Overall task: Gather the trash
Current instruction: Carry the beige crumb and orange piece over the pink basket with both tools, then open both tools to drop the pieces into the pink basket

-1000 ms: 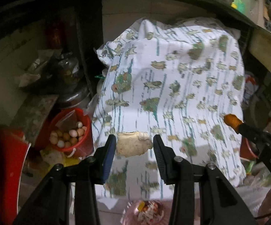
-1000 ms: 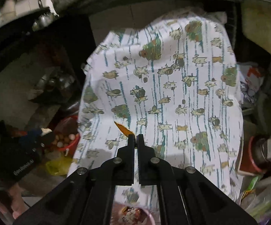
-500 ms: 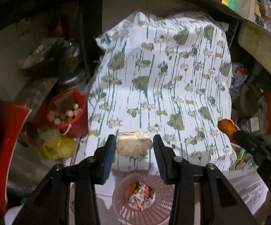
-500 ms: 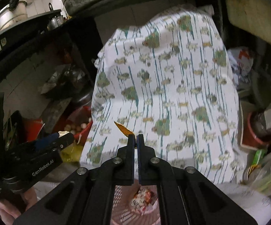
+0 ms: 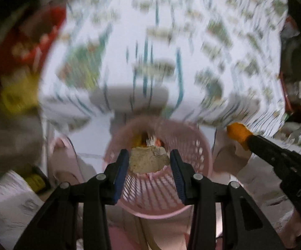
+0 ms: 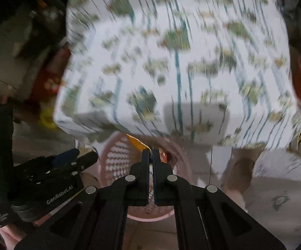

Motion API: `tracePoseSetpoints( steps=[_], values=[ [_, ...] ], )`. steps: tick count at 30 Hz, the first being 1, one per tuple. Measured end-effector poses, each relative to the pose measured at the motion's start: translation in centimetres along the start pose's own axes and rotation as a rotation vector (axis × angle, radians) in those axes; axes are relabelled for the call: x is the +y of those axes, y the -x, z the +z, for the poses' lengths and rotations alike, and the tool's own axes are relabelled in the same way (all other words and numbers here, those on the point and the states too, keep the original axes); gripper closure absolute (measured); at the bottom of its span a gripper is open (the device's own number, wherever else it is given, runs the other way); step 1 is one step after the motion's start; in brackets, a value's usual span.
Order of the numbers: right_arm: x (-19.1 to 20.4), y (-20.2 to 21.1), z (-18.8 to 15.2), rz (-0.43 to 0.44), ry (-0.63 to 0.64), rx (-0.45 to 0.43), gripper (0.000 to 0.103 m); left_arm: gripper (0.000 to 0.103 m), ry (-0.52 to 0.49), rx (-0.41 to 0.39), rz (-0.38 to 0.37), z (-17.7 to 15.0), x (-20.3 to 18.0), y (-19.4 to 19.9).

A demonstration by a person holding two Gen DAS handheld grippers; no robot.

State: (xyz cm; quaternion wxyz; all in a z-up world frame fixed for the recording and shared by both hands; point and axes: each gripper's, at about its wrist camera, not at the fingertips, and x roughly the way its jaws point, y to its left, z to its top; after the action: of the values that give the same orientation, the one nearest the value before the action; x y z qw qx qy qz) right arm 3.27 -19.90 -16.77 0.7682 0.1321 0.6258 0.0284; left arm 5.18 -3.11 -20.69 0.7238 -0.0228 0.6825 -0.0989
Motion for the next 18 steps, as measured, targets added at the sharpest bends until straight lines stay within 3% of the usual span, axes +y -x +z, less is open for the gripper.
tracePoseSetpoints(
  steps=[5, 11, 13, 18],
  values=[
    [-1.0, -5.9, -0.6, 0.03, -0.057, 0.127, 0.1, 0.065, -0.01, 0.097, 0.022, -0.5, 0.0, -5.1],
    [-1.8, -11.2, -1.5, -0.005, -0.09, 0.175, 0.1, 0.063, -0.032, 0.125, 0.032, -1.5, 0.4, -7.9],
    [-2.2, -11.9, -1.7, -0.009, -0.091, 0.175, 0.1, 0.03, -0.042, 0.136, 0.062, -1.5, 0.6, -8.0],
    [-3.7, -11.7, -1.5, -0.003, -0.155, 0.168, 0.099, 0.026, -0.053, 0.116, 0.083, -1.0, 0.8, -7.0]
  ],
)
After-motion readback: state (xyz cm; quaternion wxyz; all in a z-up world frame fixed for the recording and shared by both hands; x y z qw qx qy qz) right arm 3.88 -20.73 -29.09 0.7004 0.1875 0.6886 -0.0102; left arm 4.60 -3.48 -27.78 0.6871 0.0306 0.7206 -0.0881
